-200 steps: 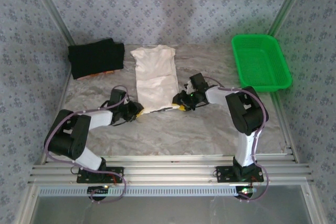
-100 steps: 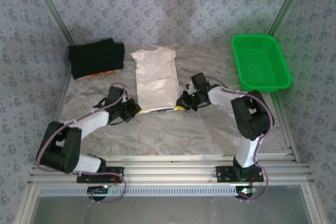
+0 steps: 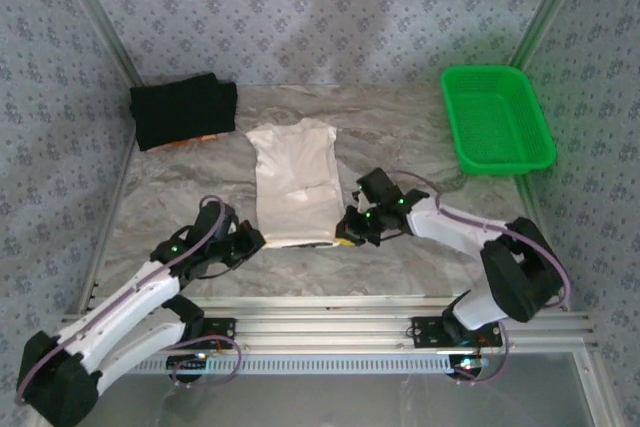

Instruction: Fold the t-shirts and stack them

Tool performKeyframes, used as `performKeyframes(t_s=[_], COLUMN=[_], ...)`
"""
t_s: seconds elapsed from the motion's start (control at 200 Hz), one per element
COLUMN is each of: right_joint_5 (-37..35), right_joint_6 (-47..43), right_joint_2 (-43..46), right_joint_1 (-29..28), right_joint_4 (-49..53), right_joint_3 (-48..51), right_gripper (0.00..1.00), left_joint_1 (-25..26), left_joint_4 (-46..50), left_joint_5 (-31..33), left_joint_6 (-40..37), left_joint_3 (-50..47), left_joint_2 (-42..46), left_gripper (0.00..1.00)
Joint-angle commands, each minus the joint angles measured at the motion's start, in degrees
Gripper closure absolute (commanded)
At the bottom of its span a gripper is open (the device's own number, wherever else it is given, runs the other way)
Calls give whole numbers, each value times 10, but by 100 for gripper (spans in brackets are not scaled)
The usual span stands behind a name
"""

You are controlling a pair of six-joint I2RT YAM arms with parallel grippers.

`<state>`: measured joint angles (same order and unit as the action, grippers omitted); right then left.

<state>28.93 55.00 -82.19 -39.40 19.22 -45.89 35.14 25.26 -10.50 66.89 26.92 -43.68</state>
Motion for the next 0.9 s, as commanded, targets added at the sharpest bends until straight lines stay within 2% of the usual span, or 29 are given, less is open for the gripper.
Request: performKeyframes(t_s=[0.0, 0.17, 0.32, 0.46, 0.61, 0.894], right_joint_5=[-58, -102, -118, -120, -114, -71], right_joint_6=[63, 93, 78, 45, 8, -58], right_joint_2=[48, 96, 116, 105, 71, -25], right_joint_1=[-46, -81, -77, -62, -35, 37], right_joint_4=[43, 70, 114, 157, 205, 226], right_joint_3=[27, 31, -9, -84, -152, -265], right_gripper=[100, 100, 100, 100, 100, 100], left_joint_1=[34, 65, 52, 37, -18, -122], left_joint_4=[74, 109, 154, 163, 151, 122], left_joint_5=[50, 67, 86, 80, 37, -39], left_joint_6=[55, 56, 41, 9, -24, -87], left_joint_3=[-6, 22, 76, 141, 183, 241], left_joint_2=[41, 44, 50, 7, -37, -117], left_gripper=[100, 100, 100, 100, 100, 100])
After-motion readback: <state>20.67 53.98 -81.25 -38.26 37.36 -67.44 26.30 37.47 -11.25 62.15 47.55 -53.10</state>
